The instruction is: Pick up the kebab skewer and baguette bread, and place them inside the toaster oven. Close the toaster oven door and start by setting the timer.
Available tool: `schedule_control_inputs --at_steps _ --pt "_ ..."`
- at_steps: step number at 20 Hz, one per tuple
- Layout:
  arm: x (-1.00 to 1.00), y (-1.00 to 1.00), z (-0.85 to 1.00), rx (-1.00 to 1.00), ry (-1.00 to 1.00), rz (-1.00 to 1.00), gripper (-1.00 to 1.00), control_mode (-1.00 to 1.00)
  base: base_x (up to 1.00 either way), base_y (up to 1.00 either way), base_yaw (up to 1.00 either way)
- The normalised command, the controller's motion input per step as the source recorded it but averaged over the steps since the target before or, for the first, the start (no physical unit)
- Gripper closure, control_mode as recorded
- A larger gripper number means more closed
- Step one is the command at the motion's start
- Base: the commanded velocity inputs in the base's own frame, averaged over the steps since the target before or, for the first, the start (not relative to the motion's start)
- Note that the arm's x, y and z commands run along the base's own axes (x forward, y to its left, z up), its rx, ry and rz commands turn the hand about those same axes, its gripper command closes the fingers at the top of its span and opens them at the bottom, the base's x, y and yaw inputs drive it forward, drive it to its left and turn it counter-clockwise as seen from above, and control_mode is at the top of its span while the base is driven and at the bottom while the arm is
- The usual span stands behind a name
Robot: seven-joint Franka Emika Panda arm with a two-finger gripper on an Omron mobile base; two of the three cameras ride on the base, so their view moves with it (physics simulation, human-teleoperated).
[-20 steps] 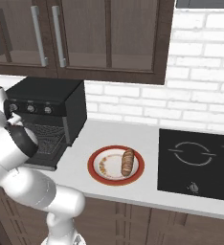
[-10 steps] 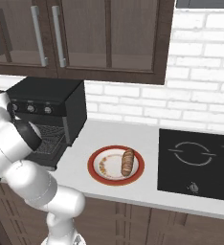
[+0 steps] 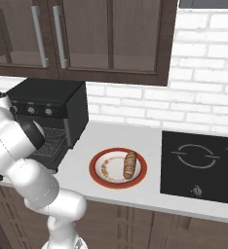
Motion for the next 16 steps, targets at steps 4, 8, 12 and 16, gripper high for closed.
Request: schedule_control_inputs --at_steps 4,8,12,16 --pt "0.01 0.00 -0.08 0.00 0.00 0.00 1.00 -1.00 0.00 0.00 0.00" --pt "0.04 0.00 -0.01 0.00 0.00 0.00 1.00 -1.00 0.00 0.00 0.00" --pt "0.14 0.00 0.00 0.00 0.00 -0.02 1.00 -1.00 0.00 0.00 0.00" --pt "0.25 0.00 -0.01 0.00 0.00 -0.02 1.00 -1.00 0.00 0.00 0.00"
